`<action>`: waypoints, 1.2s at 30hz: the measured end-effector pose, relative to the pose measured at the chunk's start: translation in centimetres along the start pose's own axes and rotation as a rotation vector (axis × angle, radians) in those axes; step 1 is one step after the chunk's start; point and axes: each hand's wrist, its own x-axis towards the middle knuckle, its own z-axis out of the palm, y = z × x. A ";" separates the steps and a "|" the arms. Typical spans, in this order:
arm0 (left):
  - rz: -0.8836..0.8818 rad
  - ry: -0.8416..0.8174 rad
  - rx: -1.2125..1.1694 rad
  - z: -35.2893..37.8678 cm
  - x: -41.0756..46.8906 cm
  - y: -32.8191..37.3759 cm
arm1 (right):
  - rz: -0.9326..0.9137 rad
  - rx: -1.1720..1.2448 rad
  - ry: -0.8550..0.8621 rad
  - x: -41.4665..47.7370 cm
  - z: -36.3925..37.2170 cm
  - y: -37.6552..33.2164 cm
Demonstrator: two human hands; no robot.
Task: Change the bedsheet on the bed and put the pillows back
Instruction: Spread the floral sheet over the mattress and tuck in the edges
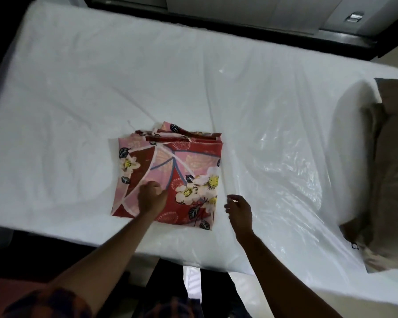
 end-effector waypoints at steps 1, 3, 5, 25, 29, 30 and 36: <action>-0.043 0.052 0.015 -1.1 0.5 -1.3 | -0.042 -0.069 -0.052 0.3 0.7 0.1; -0.141 0.106 0.084 -3.2 1.6 -3.9 | -0.109 -0.210 -0.167 0.4 2.5 -0.2; -0.241 0.057 0.131 -5.0 2.5 -5.8 | -0.186 -0.342 -0.256 0.7 4.5 -0.6; 0.146 -0.335 -0.252 -10.7 0.3 -1.3 | -0.150 -0.347 -0.366 0.3 11.1 -3.5; 0.281 -0.461 -0.146 -9.4 -2.7 4.1 | 0.075 0.091 -0.378 -2.0 10.3 -8.4; 0.327 -0.480 -0.101 -8.9 -3.7 5.8 | 0.067 0.150 -0.368 -2.4 9.5 -9.6; 0.615 -0.448 0.054 -1.4 -10.1 15.4 | -0.175 0.112 -0.201 -4.0 1.0 -14.1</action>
